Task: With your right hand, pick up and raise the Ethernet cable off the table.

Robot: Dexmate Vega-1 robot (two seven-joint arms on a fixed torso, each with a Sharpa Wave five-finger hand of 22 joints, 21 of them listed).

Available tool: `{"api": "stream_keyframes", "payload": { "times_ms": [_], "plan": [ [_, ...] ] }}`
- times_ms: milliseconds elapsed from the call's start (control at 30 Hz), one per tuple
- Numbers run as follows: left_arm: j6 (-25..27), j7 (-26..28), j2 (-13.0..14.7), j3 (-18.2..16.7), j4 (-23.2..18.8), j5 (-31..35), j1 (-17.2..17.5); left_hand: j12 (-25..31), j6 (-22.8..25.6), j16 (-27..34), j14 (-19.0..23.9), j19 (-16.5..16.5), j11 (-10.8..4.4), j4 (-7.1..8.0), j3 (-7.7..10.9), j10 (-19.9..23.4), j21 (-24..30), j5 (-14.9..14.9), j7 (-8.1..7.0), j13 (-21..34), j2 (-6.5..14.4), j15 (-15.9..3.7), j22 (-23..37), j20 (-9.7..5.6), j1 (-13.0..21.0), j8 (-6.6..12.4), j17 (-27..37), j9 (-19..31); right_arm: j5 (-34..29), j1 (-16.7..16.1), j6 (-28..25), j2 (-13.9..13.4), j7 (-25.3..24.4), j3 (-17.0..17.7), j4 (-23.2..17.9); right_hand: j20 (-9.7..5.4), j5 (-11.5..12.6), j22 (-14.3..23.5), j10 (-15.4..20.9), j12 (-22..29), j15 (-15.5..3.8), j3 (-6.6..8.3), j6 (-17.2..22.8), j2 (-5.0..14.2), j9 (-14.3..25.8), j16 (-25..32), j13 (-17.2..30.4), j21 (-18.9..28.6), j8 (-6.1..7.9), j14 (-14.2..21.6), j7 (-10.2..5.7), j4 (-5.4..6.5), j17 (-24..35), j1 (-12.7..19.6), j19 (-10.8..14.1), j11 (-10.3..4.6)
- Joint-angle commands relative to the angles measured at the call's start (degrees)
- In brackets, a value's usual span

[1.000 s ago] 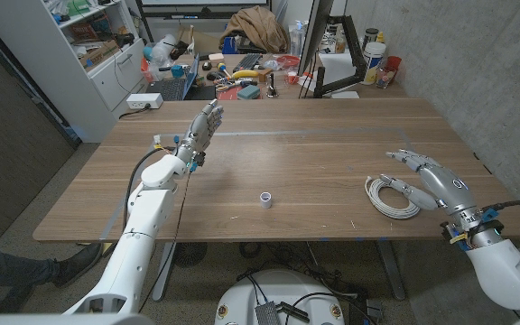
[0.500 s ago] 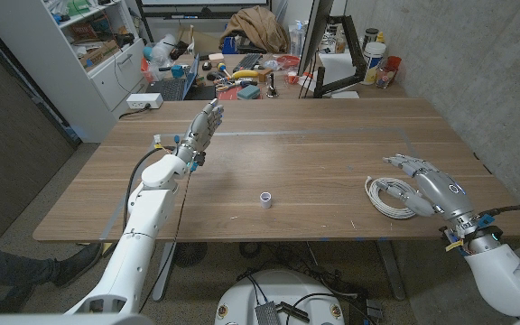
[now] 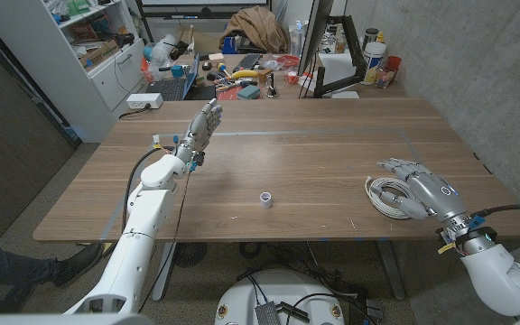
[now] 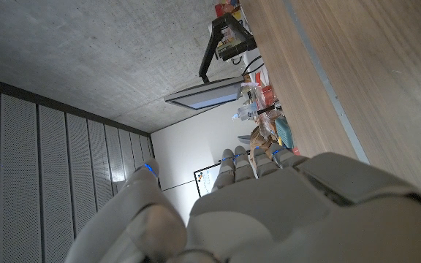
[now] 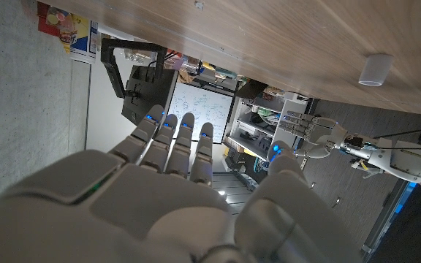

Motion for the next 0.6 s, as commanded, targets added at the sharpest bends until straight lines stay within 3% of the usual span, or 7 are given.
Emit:
{"api": "stream_keyframes", "payload": {
  "times_ms": [33, 600],
  "plan": [
    [-0.36, -0.24, 0.1, -0.28, 0.95, -0.26, -0.69, 0.18, 0.08, 0.24, -0.58, -0.4, 0.0, -0.07, -0.19, 0.16, -0.09, -0.09, 0.06, 0.06, 0.13, -0.02, 0.17, -1.05, 0.59, 0.1, 0.13, 0.14, -1.86, -0.39, -3.47, -2.07, 0.16, -1.69, -0.18, -1.55, 0.47, 0.3, -0.17, 0.04, -2.46, -0.18, -0.14, -0.35, 0.22, -0.09, 0.3, -0.33, -0.07, 0.03, 0.09, 0.05, 0.27, 0.14, -0.3, -0.15],
    [-0.41, -0.18, 0.13, -0.5, 1.12, -0.37, -0.87, 0.16, 0.16, 0.28, -0.55, -0.49, -0.05, -0.06, -0.34, 0.1, -0.1, -0.15, 0.07, 0.06, 0.2, -0.01, 0.18, -0.82, 0.66, 0.11, 0.13, 0.15, -1.84, -1.24, -8.72, -3.44, 0.63, -3.5, -0.29, -1.09, 0.97, 0.29, -0.71, -0.16, -2.26, -0.35, -0.95, -1.0, 0.22, -0.25, 0.31, -1.16, -0.22, -0.36, -0.03, -0.38, 0.2, 0.72, -0.56, 0.17]
  ]
}}
